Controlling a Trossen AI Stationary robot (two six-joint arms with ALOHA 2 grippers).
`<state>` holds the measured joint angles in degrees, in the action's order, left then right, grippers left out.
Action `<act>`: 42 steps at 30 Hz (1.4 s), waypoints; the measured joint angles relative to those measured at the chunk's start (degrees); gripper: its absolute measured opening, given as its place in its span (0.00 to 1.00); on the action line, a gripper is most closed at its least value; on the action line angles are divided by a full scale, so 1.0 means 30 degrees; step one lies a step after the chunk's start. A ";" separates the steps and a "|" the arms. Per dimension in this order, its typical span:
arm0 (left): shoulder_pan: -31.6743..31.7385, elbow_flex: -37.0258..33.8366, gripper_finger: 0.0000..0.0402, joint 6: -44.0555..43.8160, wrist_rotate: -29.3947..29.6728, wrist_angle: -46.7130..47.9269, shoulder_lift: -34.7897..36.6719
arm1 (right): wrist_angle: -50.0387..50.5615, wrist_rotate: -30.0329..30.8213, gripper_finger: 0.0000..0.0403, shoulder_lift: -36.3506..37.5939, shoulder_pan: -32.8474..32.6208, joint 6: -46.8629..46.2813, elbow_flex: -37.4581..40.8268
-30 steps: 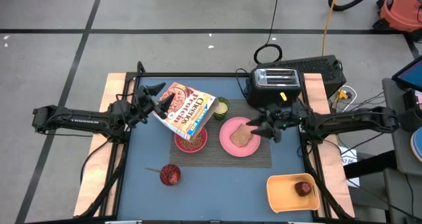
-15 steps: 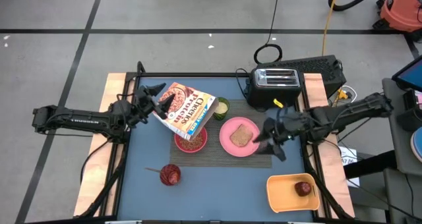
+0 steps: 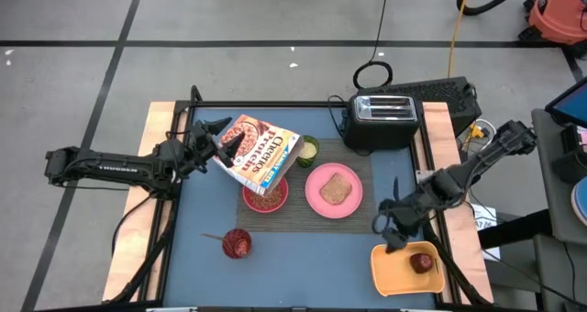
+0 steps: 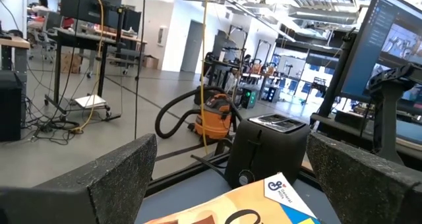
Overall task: Arrange a breakfast setting
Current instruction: Put the apple on the placemat above the pink plate
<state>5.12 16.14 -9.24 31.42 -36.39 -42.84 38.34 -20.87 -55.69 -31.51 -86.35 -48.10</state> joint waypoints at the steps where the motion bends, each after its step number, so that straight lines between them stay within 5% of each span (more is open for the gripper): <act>1: 0.0003 0.0000 0.98 -0.0004 0.0000 -0.0004 0.0004 | 0.0029 -0.0655 0.64 -0.0170 -0.0234 -0.0750 0.0000; 15: -0.0001 0.0000 0.98 0.0000 0.0000 0.0240 0.0000 | 0.1435 -0.5141 0.64 -0.2549 -0.3430 -0.6857 0.0000; 25: 0.0002 0.0000 0.98 0.0003 0.0000 0.0262 -0.0002 | 0.5087 -0.5107 0.64 -0.3747 -0.4493 -0.8685 0.0000; 42: 0.0003 0.0000 0.98 0.0003 -0.0007 0.0309 0.0004 | 0.5468 -0.4070 0.64 -0.5174 -0.4908 -0.8996 0.0015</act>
<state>5.12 16.14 -9.23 31.40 -35.46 -42.83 54.74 -33.08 -71.21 -46.23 -113.34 -48.05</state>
